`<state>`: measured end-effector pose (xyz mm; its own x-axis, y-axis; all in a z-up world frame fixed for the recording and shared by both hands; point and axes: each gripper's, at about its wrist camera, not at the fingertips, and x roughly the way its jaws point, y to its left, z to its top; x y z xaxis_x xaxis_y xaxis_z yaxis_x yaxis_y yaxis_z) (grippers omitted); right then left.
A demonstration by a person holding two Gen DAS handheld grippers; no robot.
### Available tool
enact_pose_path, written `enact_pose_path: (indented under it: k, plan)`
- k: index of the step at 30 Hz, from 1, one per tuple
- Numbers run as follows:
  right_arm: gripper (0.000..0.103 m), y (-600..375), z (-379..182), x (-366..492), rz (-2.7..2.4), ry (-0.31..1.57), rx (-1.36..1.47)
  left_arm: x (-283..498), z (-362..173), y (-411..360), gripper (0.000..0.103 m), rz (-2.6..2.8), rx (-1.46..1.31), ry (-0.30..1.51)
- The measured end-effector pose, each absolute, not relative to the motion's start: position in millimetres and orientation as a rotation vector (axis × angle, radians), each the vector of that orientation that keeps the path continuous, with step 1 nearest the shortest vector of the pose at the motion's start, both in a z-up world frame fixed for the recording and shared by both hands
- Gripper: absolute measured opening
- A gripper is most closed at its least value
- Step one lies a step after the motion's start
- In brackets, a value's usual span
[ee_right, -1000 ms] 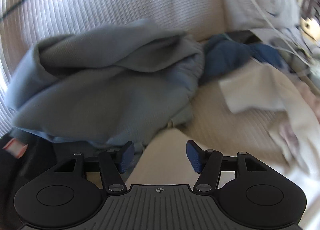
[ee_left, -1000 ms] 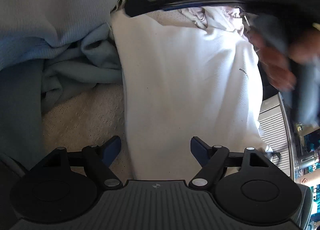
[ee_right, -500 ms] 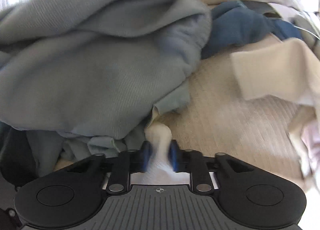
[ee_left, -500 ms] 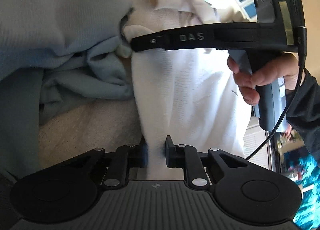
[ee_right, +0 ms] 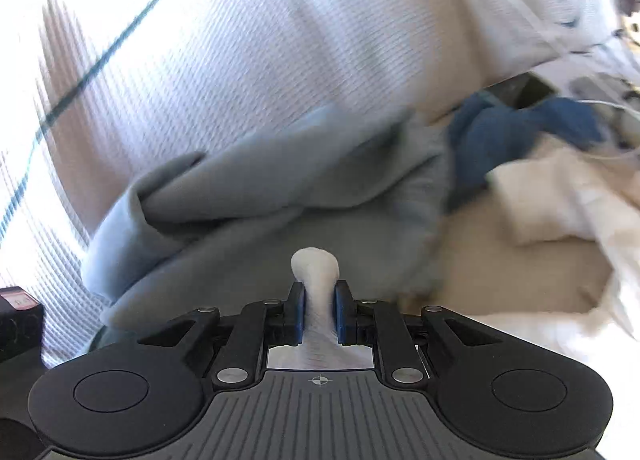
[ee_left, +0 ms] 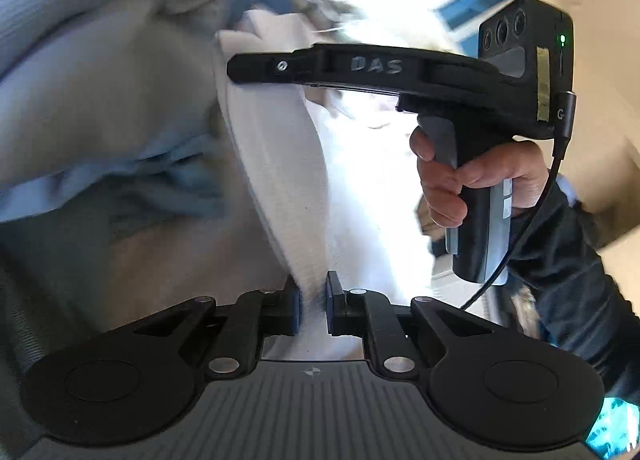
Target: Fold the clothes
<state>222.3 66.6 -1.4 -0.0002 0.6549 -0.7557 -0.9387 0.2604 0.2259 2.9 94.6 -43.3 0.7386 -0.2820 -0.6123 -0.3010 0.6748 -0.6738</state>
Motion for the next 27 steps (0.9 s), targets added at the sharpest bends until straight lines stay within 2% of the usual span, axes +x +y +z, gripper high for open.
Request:
enact_pose_path:
  k: [4,5,7,8,10,12,14,19,24,27]
  plan:
    - [0.016,100.2,-46.4,217.6,1.284,0.951,-0.458,11.3,-66.2,95.8,0.013,0.098,-0.796,0.863]
    - [0.021,102.6,-53.3,217.8,1.286,0.955,-0.462,14.0,-68.6,94.2,0.015,0.108,-0.779,0.881]
    - [0.021,104.6,-57.4,216.9,1.281,0.948,-0.464,18.8,-70.4,90.1,0.020,0.114,-0.737,0.913]
    - [0.025,105.2,-56.2,215.5,1.286,0.941,-0.474,19.9,-69.6,88.2,0.023,0.114,-0.722,0.922]
    - [0.038,102.8,-48.8,213.6,1.275,0.930,-0.477,19.4,-66.4,85.5,0.038,0.114,-0.713,0.938]
    - [0.058,91.6,-35.3,212.1,1.259,0.914,-0.465,13.5,-61.6,82.0,0.040,0.116,-0.708,0.935]
    - [0.065,71.6,-17.2,210.2,1.250,0.861,-0.463,5.5,-56.5,76.8,0.042,0.117,-0.704,0.929]
    - [0.065,0.9,28.8,211.4,1.148,0.810,-0.500,-8.0,-38.0,64.8,0.044,0.113,-0.686,0.908]
    - [0.065,-92.3,61.1,205.8,1.001,0.855,-0.537,-9.9,-17.8,53.0,0.044,0.044,-0.607,0.870]
    - [0.065,-138.3,61.2,201.6,0.938,0.905,-0.531,-10.0,-12.8,47.8,0.044,-0.011,-0.495,0.863]
